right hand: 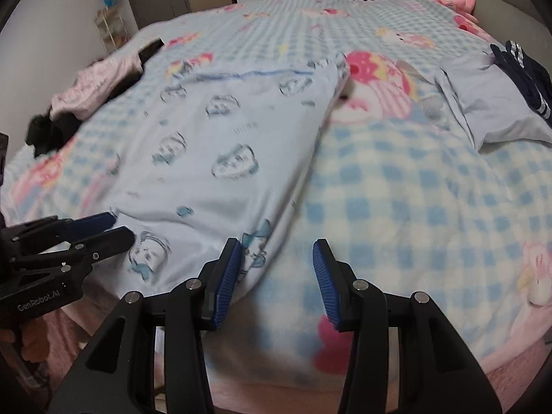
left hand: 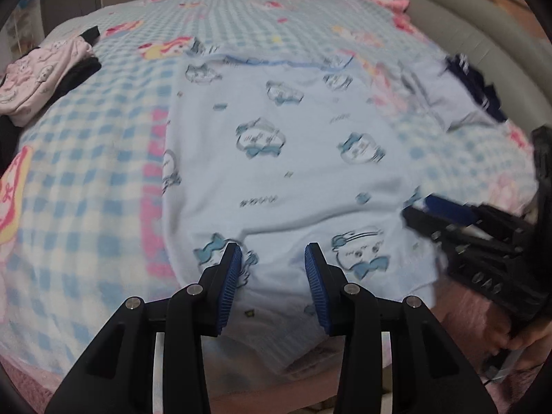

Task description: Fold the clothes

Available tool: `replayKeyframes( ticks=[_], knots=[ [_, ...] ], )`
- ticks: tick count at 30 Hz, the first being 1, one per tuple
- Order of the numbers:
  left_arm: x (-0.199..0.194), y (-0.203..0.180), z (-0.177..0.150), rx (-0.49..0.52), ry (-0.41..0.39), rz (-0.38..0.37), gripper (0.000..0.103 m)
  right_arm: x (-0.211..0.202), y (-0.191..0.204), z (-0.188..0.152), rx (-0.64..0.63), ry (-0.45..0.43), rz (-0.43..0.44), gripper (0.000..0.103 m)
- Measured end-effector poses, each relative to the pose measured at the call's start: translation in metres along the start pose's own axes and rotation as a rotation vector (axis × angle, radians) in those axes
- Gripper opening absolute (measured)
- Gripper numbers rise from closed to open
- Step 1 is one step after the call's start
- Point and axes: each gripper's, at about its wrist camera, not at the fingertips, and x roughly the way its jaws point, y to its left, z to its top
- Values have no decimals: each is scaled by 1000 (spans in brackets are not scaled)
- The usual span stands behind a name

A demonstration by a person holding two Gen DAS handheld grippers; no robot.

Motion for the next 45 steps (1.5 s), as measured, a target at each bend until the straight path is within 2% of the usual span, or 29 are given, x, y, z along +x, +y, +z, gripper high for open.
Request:
replayKeyframes(
  ticks=[4,8,12,14,18,23,25,30,36,39,42,45],
  knots=[
    [-5,17,-2,-45,9,7,43,1,-8,-5,16,21,-10,45],
    [-25,35,-7,-124,-87,-57,42,-15,-10,-7,33,-23,-5,45],
    [-19,19,-5,-78,-78,-81,43,-27,4,-7,1,-55,39,45],
    [-14,10,-5,-54,-64,-85,43,-21,16,-10,-42,-36,32,45],
    [-5,6,-14,1,-26,15,44,-7,22,-17,-75,22,-13,45],
    [-8,16,-16,-32,-26,-17,43,-18,4,-15,11,-1,-2,45],
    [-8,17,-16,-35,-21,-21,43,-24,7,-10,22,-24,41,45],
    [-6,18,-16,-44,-8,-30,43,-9,25,-12,-49,19,8,45],
    [-12,28,-14,-82,-7,-46,43,-20,11,-16,-2,3,17,45],
    [-20,30,-11,-101,-39,-51,43,-26,4,-18,21,-5,22,45],
    [-22,22,-7,-91,-56,-92,43,-26,5,-17,17,-6,21,45],
    [-17,17,-6,-70,-34,-69,43,-14,12,-20,-26,43,-20,45]
  ],
)
